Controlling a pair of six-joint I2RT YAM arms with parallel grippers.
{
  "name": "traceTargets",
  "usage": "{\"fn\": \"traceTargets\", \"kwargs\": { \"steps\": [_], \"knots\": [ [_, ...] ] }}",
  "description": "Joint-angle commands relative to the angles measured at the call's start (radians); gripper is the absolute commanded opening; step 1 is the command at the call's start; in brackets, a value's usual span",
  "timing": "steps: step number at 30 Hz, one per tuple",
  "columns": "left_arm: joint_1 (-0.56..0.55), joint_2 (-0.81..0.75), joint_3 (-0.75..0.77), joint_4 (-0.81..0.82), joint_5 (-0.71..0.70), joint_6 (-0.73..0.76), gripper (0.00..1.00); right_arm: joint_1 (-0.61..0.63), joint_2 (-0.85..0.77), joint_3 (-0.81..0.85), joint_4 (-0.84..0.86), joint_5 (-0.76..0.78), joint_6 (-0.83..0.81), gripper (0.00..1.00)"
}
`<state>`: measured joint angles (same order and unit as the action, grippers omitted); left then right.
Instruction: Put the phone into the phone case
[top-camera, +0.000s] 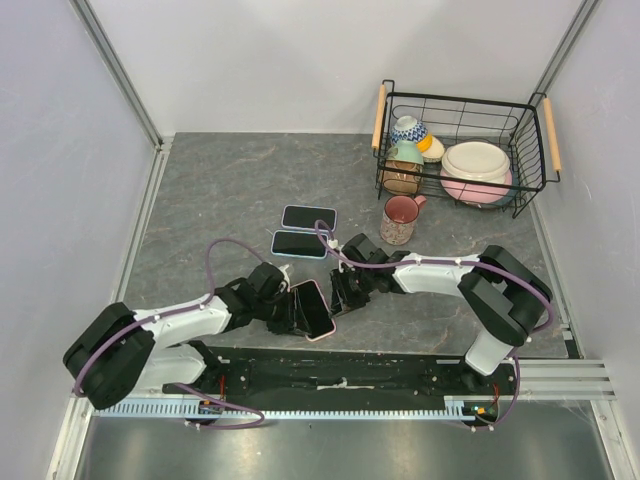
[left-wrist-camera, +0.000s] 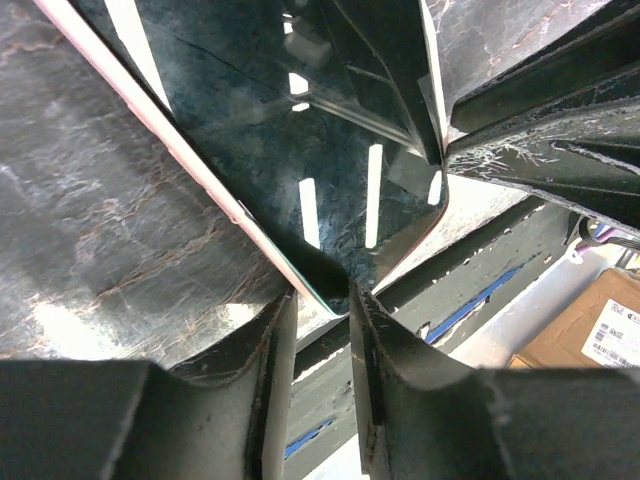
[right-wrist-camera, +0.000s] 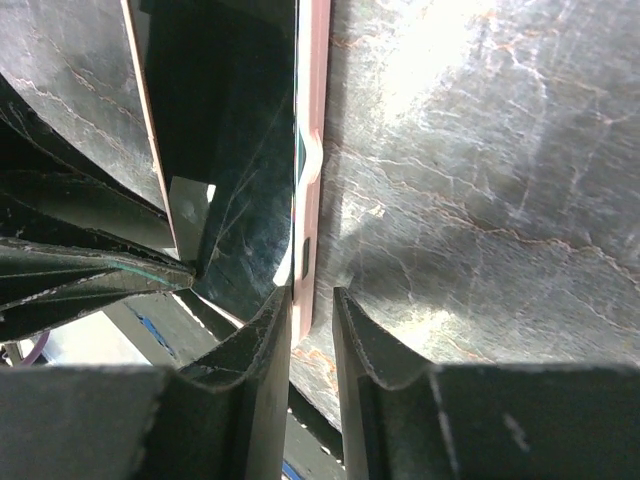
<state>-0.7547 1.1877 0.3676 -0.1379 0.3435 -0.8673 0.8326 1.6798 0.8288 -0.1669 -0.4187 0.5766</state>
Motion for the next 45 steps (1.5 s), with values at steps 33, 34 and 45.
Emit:
{"fn": "traceTargets", "kwargs": {
  "steps": [33,34,45],
  "knots": [
    [-0.066,0.378,0.212,0.049,-0.121,0.047,0.13,-0.124,-0.020,-0.074,0.104,-0.048,0.000,0.31],
    [-0.066,0.388,0.231,0.055,-0.124,0.050,0.13,-0.139,-0.023,-0.074,0.106,-0.048,-0.003,0.31],
    [-0.014,0.431,0.378,0.089,-0.127,0.106,0.16,-0.191,-0.094,-0.068,0.083,-0.034,-0.009,0.32]
  ]
}}
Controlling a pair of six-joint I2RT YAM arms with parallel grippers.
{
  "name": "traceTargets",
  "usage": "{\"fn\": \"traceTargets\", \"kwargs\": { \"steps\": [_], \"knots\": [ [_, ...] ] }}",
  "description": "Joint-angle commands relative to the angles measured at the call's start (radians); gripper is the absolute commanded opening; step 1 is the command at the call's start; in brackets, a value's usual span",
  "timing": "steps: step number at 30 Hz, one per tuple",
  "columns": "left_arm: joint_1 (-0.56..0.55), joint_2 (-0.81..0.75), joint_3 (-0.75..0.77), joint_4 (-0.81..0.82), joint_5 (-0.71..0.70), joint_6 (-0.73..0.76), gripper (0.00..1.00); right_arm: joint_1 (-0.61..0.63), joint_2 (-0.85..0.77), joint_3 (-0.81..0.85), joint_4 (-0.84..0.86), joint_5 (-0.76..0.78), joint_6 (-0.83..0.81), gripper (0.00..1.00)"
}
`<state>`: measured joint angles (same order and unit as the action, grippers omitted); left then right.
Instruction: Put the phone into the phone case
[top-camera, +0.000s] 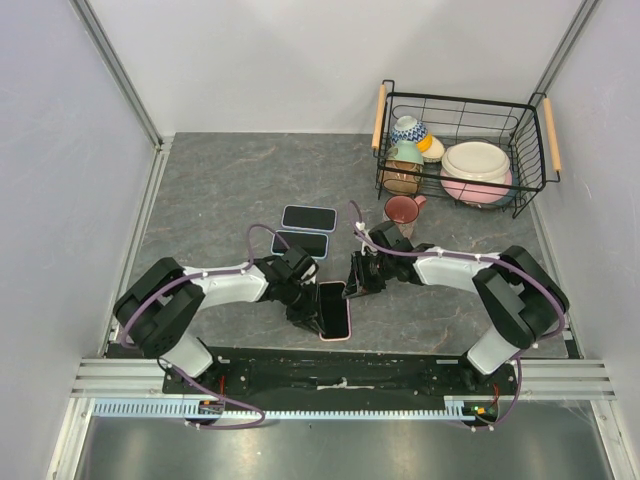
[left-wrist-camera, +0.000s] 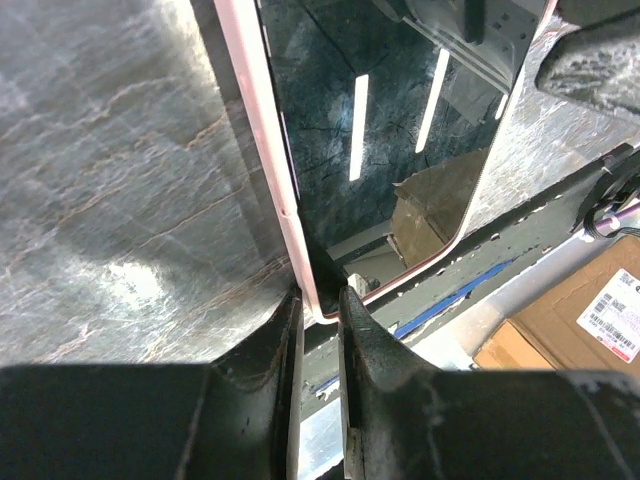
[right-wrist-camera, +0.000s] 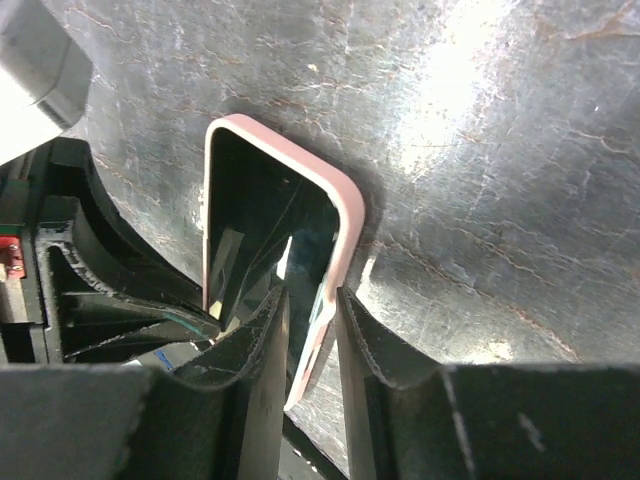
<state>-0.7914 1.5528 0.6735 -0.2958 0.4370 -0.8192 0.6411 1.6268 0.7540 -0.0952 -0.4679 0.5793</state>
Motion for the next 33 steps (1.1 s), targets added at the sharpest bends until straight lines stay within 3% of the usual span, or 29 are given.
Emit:
{"fn": "traceTargets", "kwargs": {
  "steps": [1,12,15,20,21,26,27,29,30,33],
  "knots": [
    [0.032,0.058,0.089,0.242,-0.221,0.072,0.16,-0.001,-0.042,0.008,0.005,0.024,-0.015,0.33],
    [0.072,-0.065,0.048,0.161,-0.316,0.121,0.20,-0.008,-0.113,0.004,-0.058,0.129,-0.055,0.42],
    [0.081,-0.112,0.032,0.123,-0.352,0.137,0.26,-0.009,-0.128,0.007,-0.063,0.138,-0.064,0.48],
    [0.083,-0.226,0.012,0.080,-0.425,0.161,0.34,-0.009,-0.195,0.005,-0.072,0.156,-0.078,0.66],
    [0.083,-0.287,-0.005,0.077,-0.458,0.164,0.36,-0.009,-0.209,0.004,-0.075,0.173,-0.084,0.74],
    [0.083,-0.517,-0.072,0.107,-0.518,0.202,0.62,-0.009,-0.326,-0.010,-0.075,0.213,-0.102,0.96],
    [0.083,-0.599,-0.095,0.118,-0.517,0.219,0.71,-0.009,-0.344,-0.015,-0.072,0.225,-0.107,0.98],
    [0.083,-0.672,-0.123,0.141,-0.515,0.235,0.78,-0.009,-0.399,-0.022,-0.064,0.242,-0.110,0.98],
    [0.083,-0.748,-0.132,0.150,-0.517,0.245,0.86,-0.009,-0.416,-0.025,-0.057,0.253,-0.116,0.98],
    [0.083,-0.845,-0.158,0.167,-0.514,0.268,0.93,-0.009,-0.491,-0.035,-0.046,0.279,-0.121,0.98]
  ]
}}
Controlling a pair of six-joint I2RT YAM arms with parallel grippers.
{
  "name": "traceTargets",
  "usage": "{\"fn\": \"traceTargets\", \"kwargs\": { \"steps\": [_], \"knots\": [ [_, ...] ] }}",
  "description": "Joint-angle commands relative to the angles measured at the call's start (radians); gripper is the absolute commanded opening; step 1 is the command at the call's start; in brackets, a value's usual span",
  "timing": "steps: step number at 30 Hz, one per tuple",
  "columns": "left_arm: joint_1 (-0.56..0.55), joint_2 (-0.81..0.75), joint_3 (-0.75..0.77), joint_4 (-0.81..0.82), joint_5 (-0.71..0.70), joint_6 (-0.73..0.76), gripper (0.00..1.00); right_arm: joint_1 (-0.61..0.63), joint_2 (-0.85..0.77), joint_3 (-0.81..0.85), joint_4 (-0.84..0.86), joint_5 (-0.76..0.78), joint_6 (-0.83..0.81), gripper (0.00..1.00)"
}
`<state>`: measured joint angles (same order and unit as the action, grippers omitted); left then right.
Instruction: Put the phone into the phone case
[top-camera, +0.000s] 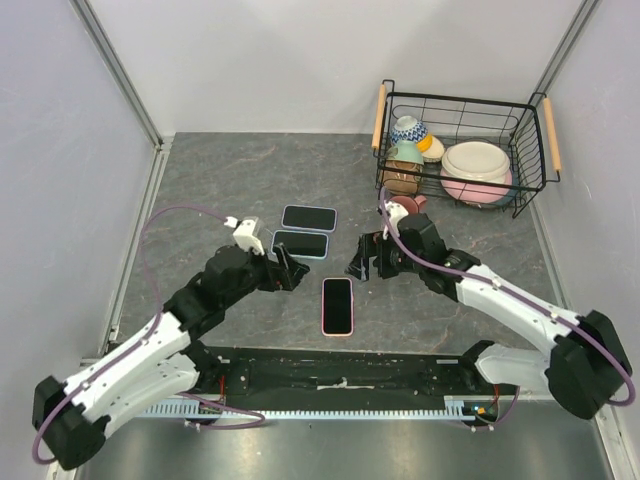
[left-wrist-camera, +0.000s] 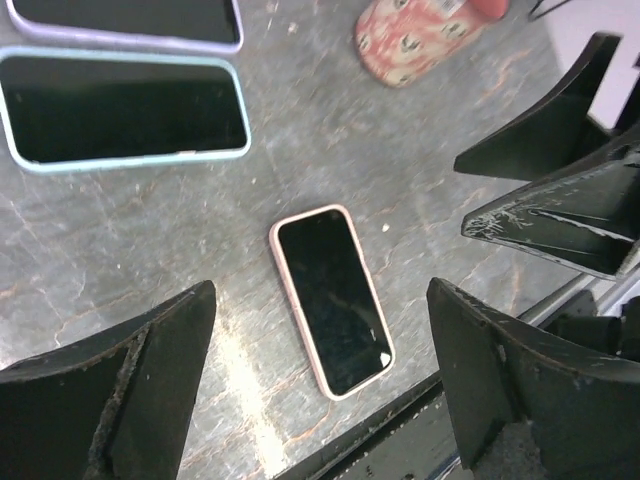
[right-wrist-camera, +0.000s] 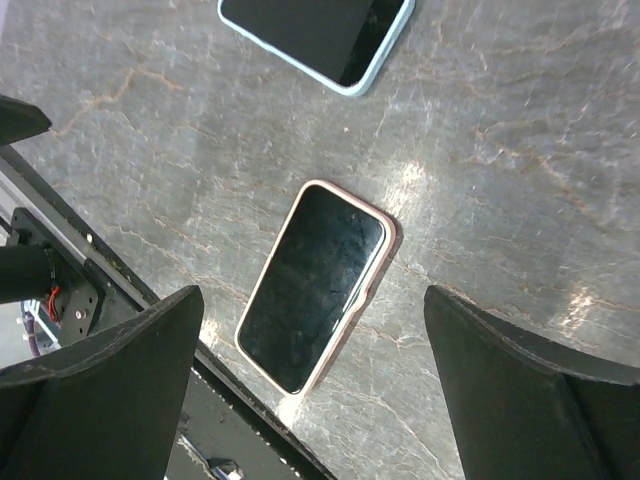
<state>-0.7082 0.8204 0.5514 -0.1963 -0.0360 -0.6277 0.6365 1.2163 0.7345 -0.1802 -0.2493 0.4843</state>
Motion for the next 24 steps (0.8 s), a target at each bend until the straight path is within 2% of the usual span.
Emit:
{"fn": "traceTargets", "kwargs": {
  "steps": [1,5,12,15,20,24],
  "knots": [
    [0.000,-0.171,-0.039,0.069,-0.041,0.082,0.94,-0.006,-0.121,-0.023,0.044,0.074,-0.026,0.98],
    [0.000,-0.292,-0.060,0.078,-0.035,0.115,1.00,-0.004,-0.242,-0.063,0.088,0.123,-0.024,0.98],
    [0.000,-0.455,-0.105,0.101,-0.028,0.180,1.00,-0.004,-0.431,-0.113,0.125,0.231,-0.009,0.98],
    [0.000,-0.468,-0.104,0.090,-0.044,0.186,1.00,-0.004,-0.484,-0.129,0.125,0.272,-0.013,0.98],
    [0.000,-0.438,-0.091,0.077,-0.064,0.187,1.00,-0.003,-0.489,-0.122,0.119,0.300,-0.012,0.98],
    [0.000,-0.385,-0.082,0.087,-0.038,0.197,1.00,-0.004,-0.489,-0.118,0.085,0.381,0.014,0.98]
  ]
}}
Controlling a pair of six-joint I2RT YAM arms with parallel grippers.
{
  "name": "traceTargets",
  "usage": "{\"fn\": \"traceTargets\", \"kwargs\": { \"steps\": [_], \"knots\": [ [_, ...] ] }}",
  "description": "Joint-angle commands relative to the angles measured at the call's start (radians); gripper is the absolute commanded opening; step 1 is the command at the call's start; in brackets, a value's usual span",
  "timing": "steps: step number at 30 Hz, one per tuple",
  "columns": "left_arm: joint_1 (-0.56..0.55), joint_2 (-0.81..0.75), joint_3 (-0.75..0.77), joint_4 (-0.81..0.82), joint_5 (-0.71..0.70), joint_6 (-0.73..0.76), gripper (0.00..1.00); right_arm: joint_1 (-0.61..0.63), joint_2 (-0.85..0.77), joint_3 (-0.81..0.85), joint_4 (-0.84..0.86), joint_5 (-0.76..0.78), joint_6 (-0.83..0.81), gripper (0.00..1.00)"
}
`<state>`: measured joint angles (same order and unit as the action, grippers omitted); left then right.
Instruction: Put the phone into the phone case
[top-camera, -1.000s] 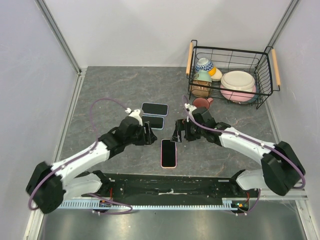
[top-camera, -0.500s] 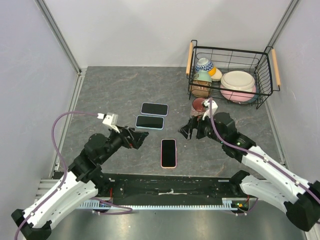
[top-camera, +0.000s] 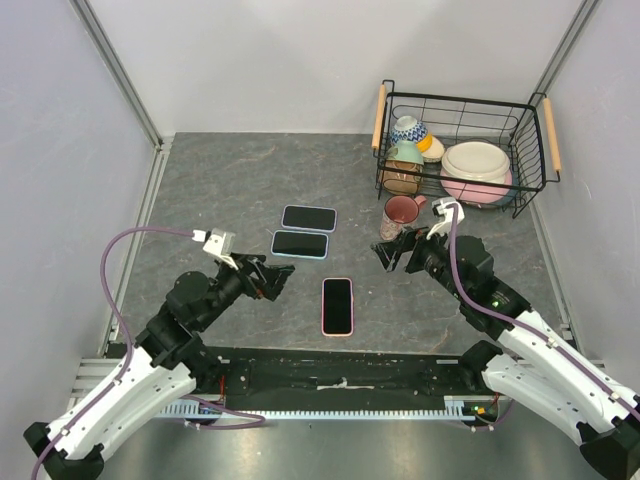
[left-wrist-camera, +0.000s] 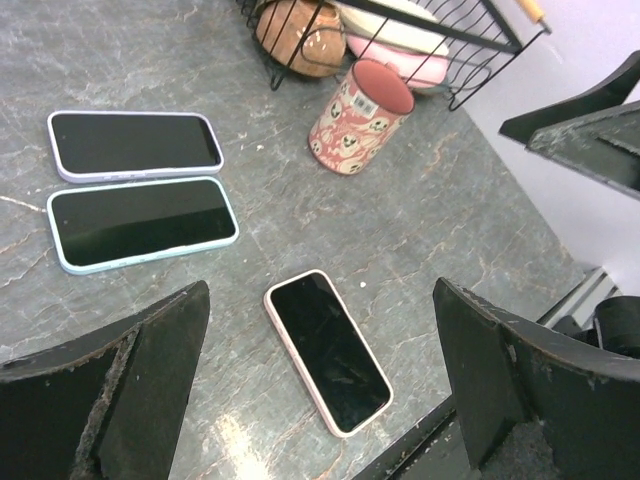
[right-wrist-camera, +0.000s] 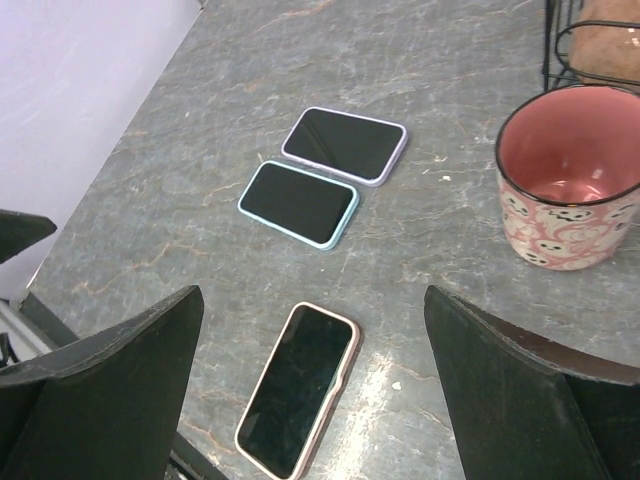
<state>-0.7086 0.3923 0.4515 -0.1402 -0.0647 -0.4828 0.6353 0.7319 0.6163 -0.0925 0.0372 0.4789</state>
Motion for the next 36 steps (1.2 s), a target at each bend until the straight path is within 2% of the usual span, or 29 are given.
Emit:
{"fn": "traceTargets", "kwargs": {
  "steps": [1,6,14,18,21,25,28,32,36],
  "knots": [
    [0.000,0.075,0.022,0.031,-0.006,0.053,1.00,-0.003,-0.006,-0.001,-0.003,0.119,0.020,0.98],
    [0.000,0.200,0.047,0.014,-0.003,0.043,1.00,-0.003,0.003,-0.006,-0.024,0.164,0.020,0.98],
    [0.009,0.557,0.136,-0.018,0.091,0.020,1.00,-0.003,0.003,-0.020,-0.072,0.259,0.033,0.98],
    [0.032,0.658,0.159,-0.019,0.108,-0.008,1.00,-0.003,0.004,-0.023,-0.107,0.308,0.033,0.98],
    [0.095,0.712,0.167,-0.030,0.153,-0.022,1.00,-0.003,0.006,-0.024,-0.134,0.351,0.035,0.98],
    [0.268,0.770,0.164,-0.032,0.323,-0.028,0.98,-0.003,0.017,-0.030,-0.173,0.429,0.050,0.98],
    [0.354,0.777,0.156,-0.039,0.362,-0.022,0.95,-0.006,0.021,-0.032,-0.208,0.499,0.062,0.98],
    [0.423,0.740,0.135,-0.061,0.319,-0.056,0.95,-0.008,0.021,-0.035,-0.297,0.677,0.139,0.98],
    [0.486,0.706,0.133,-0.113,0.249,-0.076,0.95,-0.016,0.023,-0.039,-0.355,0.789,0.196,0.98]
  ]
}}
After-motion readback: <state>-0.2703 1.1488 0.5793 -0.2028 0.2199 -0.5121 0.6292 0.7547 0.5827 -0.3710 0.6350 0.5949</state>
